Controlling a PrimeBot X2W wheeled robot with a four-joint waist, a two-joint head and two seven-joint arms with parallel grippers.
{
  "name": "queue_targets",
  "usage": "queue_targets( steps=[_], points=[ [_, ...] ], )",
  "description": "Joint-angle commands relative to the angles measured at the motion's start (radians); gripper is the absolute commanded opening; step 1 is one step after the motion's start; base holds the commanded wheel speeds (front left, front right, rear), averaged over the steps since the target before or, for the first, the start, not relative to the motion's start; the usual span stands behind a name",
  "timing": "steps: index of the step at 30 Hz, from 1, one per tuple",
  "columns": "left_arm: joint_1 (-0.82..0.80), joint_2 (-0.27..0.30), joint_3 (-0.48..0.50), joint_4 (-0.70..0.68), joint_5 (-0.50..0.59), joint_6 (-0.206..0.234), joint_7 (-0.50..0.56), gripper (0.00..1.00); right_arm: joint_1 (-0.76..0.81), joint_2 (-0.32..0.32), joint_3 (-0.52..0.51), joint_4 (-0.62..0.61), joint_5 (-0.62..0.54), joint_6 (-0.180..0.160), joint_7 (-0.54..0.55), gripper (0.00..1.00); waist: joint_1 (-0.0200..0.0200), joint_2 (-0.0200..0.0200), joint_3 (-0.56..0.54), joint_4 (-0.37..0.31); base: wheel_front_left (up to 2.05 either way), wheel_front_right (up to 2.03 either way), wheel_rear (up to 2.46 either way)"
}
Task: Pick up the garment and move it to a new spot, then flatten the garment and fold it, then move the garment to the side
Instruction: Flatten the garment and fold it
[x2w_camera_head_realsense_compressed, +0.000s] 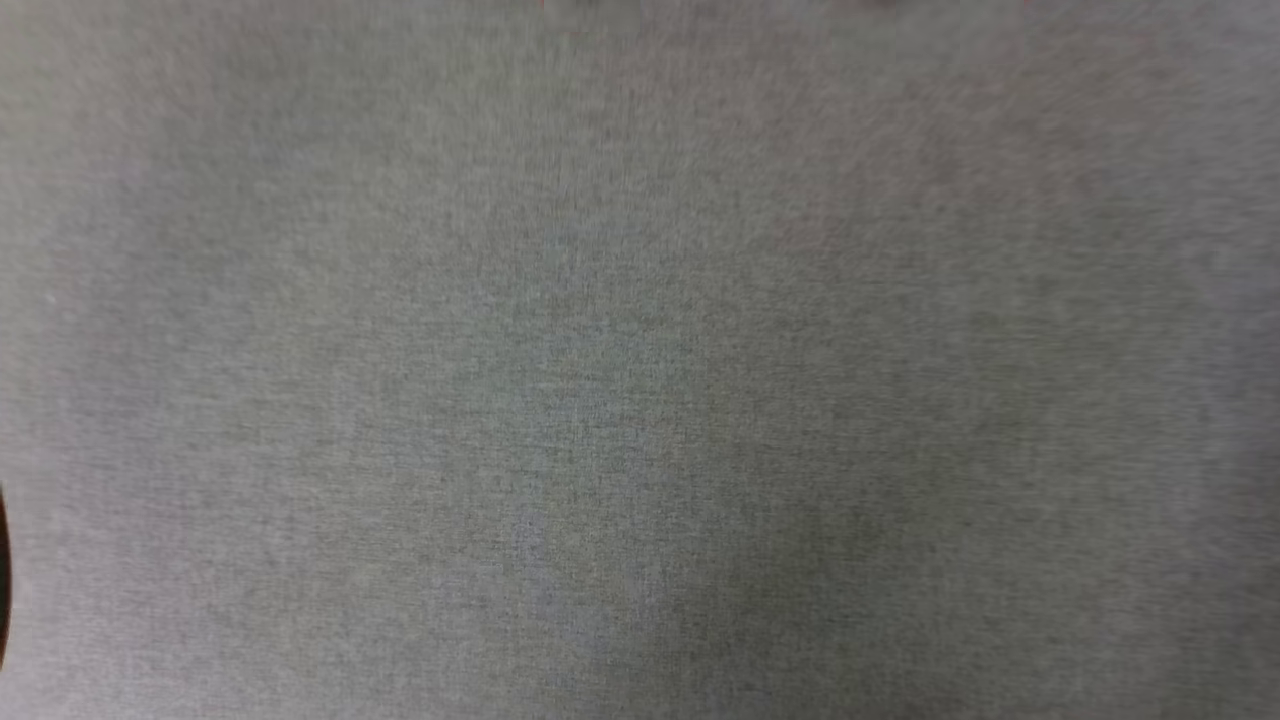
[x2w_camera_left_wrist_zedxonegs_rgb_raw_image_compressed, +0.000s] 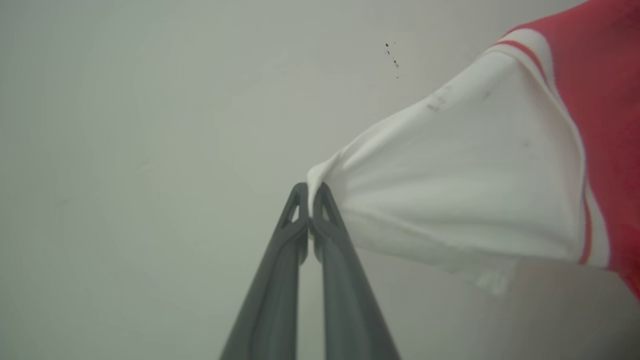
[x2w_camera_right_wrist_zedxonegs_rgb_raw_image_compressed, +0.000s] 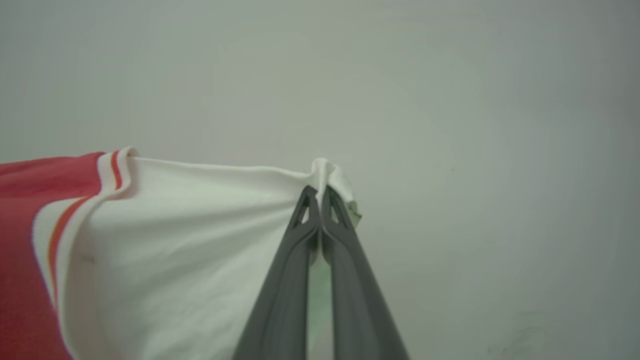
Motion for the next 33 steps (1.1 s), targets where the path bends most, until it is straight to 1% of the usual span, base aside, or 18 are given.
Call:
queue_targets(
  steps=[1, 4, 8, 11, 13, 15, 20, 23, 28, 33],
  points=[
    [-0.023, -0.003, 0.005, 0.024, 0.007, 0.002, -0.008, 0.00, -0.025, -0.011, -0.017, 0.010, -0.012, -0.003, -0.014, 0.00, -0.0003, 0.0000, 0.070, 0.021, 0.00, 0.00, 0.00],
    [-0.146, -0.048, -0.007, 0.142, 0.042, -0.010, -0.065, 0.00, -0.119, 0.004, -0.048, 0.083, -0.059, -0.003, -0.071, 0.00, -0.0003, 0.0000, 0.108, 0.028, 0.00, 0.00, 0.00],
    [-0.252, -0.103, -0.027, 0.270, 0.069, -0.026, -0.134, 0.00, -0.209, 0.019, -0.082, 0.174, -0.106, -0.003, -0.136, 0.00, -0.0003, 0.0000, 0.142, 0.037, 0.00, 0.00, 0.00],
    [-0.286, -0.136, -0.050, 0.346, 0.081, -0.042, -0.176, 0.00, -0.232, 0.032, -0.087, 0.234, -0.123, -0.003, -0.190, 0.00, -0.0003, 0.0000, 0.156, 0.041, 0.00, 0.00, 0.00],
    [-0.279, -0.159, -0.061, 0.390, 0.082, -0.048, -0.198, 0.00, -0.219, 0.043, -0.077, 0.271, -0.114, -0.003, -0.214, 0.00, -0.0003, 0.0000, 0.158, 0.041, 0.00, 0.00, 0.00],
    [-0.247, -0.178, -0.073, 0.426, 0.078, -0.055, -0.215, 0.00, -0.189, 0.048, -0.061, 0.305, -0.095, -0.003, -0.234, 0.00, -0.0003, 0.0000, 0.155, 0.041, 0.00, 0.00, 0.00],
    [-0.141, -0.230, -0.094, 0.474, 0.061, -0.066, -0.246, 0.00, -0.083, 0.037, -0.070, 0.377, -0.034, -0.003, -0.271, 0.00, -0.0003, 0.0000, 0.125, 0.045, 0.00, 0.00, 0.00],
    [-0.047, -0.249, -0.108, 0.475, 0.062, -0.071, -0.251, 0.00, 0.008, 0.025, -0.028, 0.400, -0.006, -0.002, -0.271, 0.00, -0.0003, 0.0000, 0.092, 0.042, 0.00, 0.00, 0.00],
    [0.144, -0.275, -0.109, 0.436, 0.049, -0.073, -0.253, 0.00, 0.192, 0.014, 0.037, 0.412, 0.069, -0.002, -0.268, 0.00, -0.0003, 0.0000, 0.011, 0.035, 0.00, 0.00, 0.00],
    [0.368, -0.286, -0.107, 0.373, 0.037, -0.055, -0.253, 0.00, 0.389, 0.013, 0.080, 0.396, 0.180, -0.002, -0.249, 0.00, -0.0003, 0.0000, -0.087, 0.022, 0.00, 0.00, 0.00]
  ],
)
